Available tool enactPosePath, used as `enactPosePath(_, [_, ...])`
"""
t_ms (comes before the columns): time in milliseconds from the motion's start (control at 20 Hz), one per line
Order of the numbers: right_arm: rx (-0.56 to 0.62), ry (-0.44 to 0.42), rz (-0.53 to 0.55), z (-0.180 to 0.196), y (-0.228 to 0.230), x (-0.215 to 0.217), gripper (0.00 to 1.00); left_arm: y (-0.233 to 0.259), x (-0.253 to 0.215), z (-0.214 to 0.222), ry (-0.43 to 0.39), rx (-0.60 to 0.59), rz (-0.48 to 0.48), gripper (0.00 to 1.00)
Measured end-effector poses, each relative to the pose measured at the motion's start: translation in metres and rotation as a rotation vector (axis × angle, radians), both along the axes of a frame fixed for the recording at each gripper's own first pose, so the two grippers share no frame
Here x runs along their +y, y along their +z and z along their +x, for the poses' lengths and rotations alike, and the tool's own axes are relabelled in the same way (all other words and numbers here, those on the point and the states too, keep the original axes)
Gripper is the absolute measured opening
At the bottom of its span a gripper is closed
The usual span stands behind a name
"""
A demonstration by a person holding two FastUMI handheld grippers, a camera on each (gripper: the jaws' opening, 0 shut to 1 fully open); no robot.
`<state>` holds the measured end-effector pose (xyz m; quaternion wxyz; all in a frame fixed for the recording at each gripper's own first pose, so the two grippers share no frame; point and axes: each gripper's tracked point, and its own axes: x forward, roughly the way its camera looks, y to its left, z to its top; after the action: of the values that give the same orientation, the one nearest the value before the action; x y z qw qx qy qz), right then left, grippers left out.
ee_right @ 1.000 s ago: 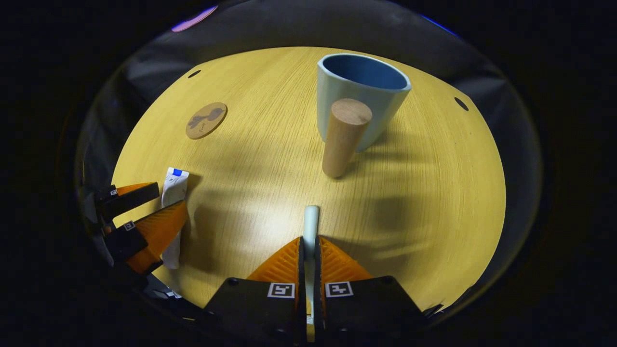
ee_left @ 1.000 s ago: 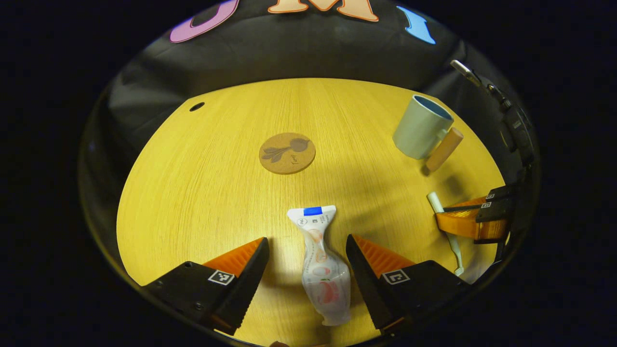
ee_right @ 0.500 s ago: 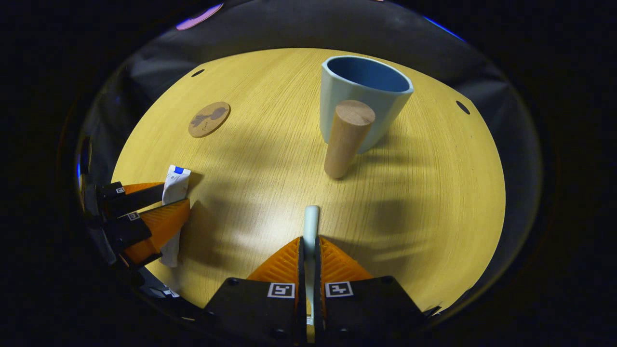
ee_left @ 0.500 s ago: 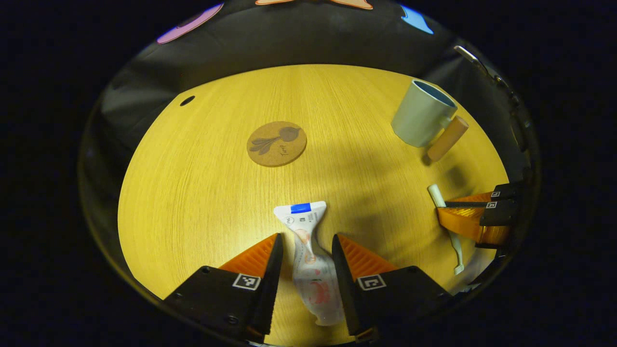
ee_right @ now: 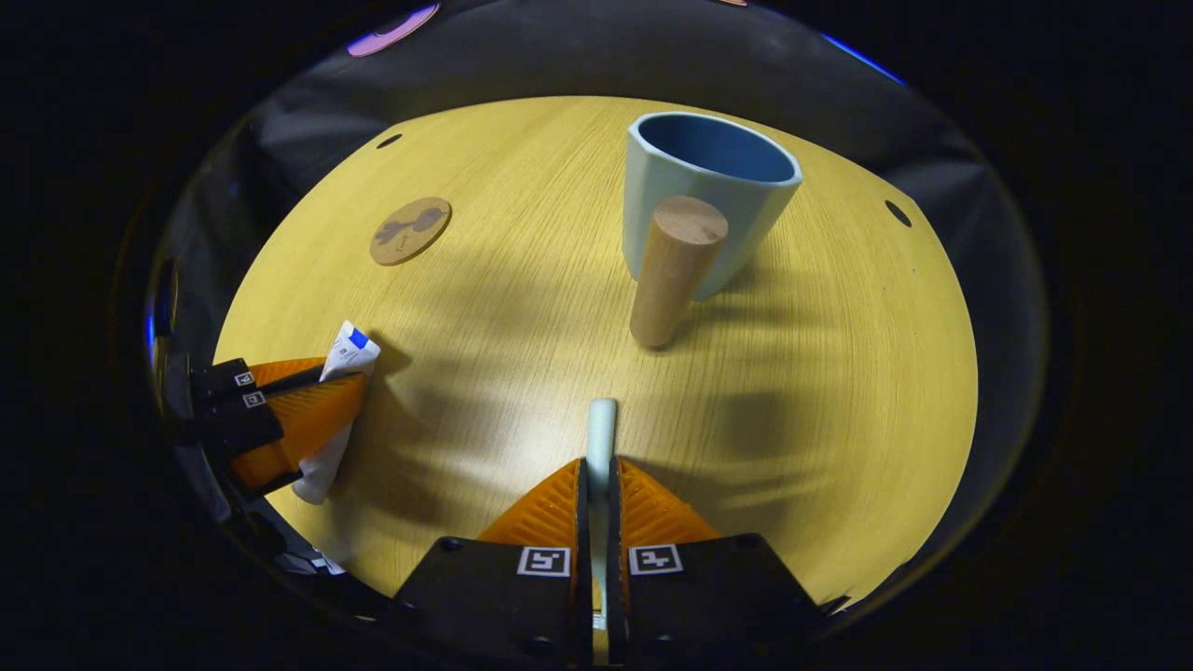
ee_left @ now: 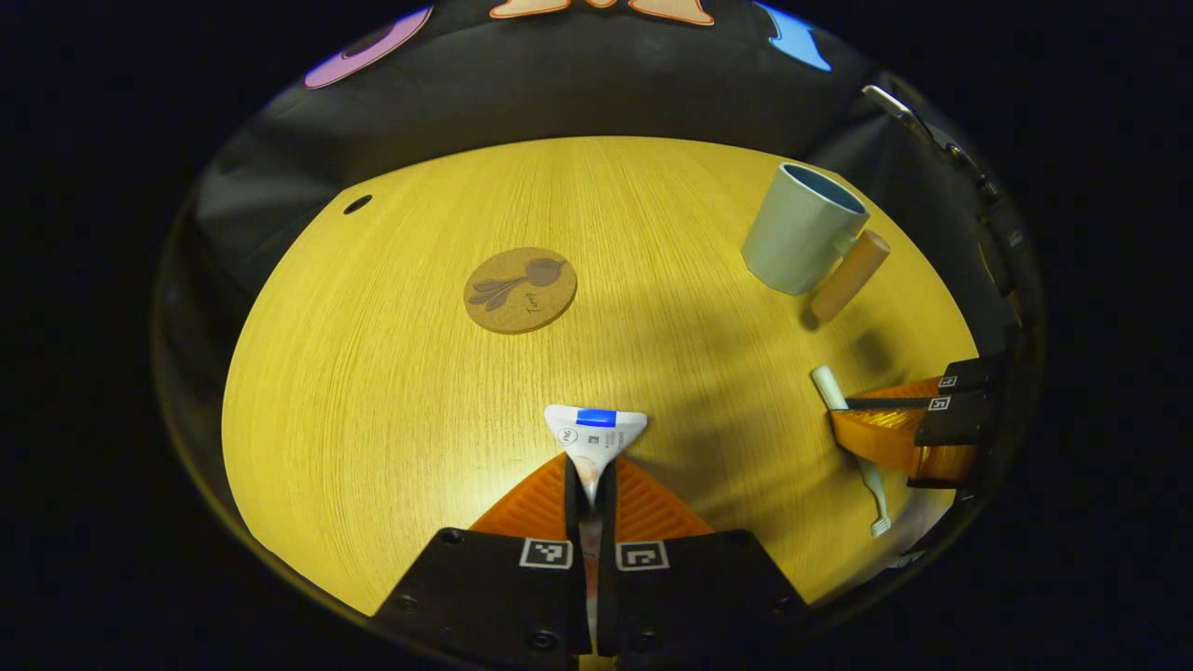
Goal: Put the toothbrush and toothpaste on the desktop into the cup, then pick up the cup and place it on the coaster on the desktop.
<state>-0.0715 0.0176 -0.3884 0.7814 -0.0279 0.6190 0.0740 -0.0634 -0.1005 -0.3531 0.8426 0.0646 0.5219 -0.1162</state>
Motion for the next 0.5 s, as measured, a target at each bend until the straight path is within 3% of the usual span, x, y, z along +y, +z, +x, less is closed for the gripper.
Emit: enactPosePath(500, [-0.140, 0.005, 0.105, 0.019, 0.025, 0.015, 0.08, 0.023, -0.002, 0.009, -0.012, -0.124, -0.065, 0.00])
